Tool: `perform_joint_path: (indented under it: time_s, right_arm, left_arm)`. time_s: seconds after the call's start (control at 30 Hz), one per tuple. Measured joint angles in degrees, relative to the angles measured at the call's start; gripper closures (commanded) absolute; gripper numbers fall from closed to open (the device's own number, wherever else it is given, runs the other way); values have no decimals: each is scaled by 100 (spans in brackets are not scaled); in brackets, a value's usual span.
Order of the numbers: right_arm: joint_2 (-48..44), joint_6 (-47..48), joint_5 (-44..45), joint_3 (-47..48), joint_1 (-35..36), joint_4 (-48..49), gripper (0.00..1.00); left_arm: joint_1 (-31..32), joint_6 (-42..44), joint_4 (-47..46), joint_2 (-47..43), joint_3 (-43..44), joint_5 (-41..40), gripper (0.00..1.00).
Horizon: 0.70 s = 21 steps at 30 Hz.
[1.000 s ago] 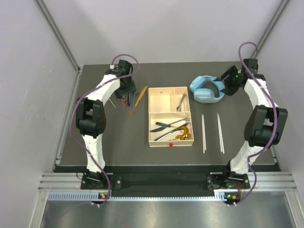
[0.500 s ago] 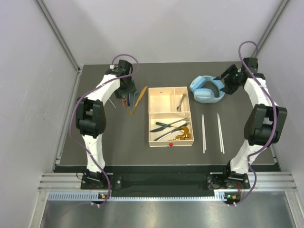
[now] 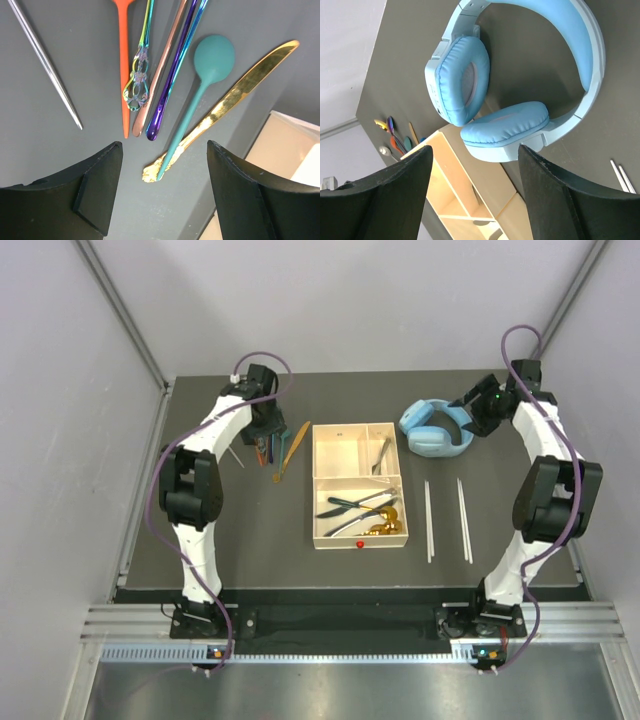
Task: Sort the eating utensils into containers
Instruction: Adjust the storage box at the center of the board.
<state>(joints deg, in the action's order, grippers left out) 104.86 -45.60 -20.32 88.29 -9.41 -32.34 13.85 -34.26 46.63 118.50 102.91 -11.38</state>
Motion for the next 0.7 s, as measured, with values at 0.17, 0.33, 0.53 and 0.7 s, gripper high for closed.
perform_joint_path:
  time_s: [0.17,0.33,0.53,0.7]
  right_arm:
    - [229,-7,-37,256,61,-11,31]
    - [275,-4,-37,348,101,-66,31]
    - [361,4,-37,680,129,-61,30]
    - [358,17,-35,737,131,-59,30]
  left_arm:
    - [-20,33,-2,2,195,0,27]
    - [-35,42,2,2,229,2,27]
    - [-59,85,0,2,232,2,27]
    - [-98,122,4,0,232,-20,27]
